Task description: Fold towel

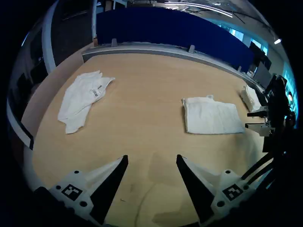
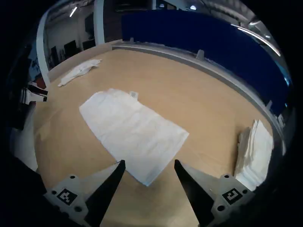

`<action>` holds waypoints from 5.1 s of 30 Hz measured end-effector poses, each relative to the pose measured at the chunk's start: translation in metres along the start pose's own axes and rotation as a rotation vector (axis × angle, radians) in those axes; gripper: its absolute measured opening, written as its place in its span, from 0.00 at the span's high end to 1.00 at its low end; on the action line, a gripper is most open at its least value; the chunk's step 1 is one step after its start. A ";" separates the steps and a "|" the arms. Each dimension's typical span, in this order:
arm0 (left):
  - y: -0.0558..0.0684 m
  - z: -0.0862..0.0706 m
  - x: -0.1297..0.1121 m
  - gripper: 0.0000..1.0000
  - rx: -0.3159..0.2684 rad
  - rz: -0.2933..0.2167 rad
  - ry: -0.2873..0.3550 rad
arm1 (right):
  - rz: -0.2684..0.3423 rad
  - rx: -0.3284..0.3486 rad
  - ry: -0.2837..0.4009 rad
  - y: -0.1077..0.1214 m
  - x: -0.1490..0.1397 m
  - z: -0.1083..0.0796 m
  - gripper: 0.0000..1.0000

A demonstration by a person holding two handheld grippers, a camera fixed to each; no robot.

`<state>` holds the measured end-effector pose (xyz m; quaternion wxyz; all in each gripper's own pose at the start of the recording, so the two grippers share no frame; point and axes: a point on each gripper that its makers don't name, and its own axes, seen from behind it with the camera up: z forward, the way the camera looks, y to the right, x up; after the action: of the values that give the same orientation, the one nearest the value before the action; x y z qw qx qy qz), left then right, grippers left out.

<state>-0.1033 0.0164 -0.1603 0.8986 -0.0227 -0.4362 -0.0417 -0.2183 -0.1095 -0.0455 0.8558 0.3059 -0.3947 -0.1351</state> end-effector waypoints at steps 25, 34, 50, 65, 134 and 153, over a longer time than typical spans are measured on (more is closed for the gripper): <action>0.000 -0.013 -0.019 0.05 0.002 -0.011 -0.020 | 0.005 0.037 -0.070 -0.007 -0.050 0.012 0.75; 0.004 -0.010 -0.019 0.05 -0.004 -0.010 -0.022 | 0.008 0.028 -0.077 -0.003 -0.050 0.013 0.92; 0.004 -0.011 -0.012 0.05 -0.015 -0.015 -0.011 | -0.034 0.034 -0.009 -0.004 0.006 0.001 0.94; 0.007 -0.016 -0.010 0.05 -0.037 -0.052 0.013 | -0.149 0.050 0.087 -0.017 0.095 -0.006 0.94; 0.009 -0.022 -0.018 0.05 -0.032 -0.098 0.055 | -0.380 0.305 0.045 -0.167 0.104 0.090 0.19; 0.021 -0.020 -0.012 0.05 -0.050 -0.076 0.055 | -0.246 0.179 -0.023 -0.115 0.049 0.071 0.19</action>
<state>-0.0932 0.0359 -0.1815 0.9073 -0.0274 -0.4106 -0.0871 -0.2388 -0.2511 -0.0535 0.7975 0.4255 -0.3746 -0.2065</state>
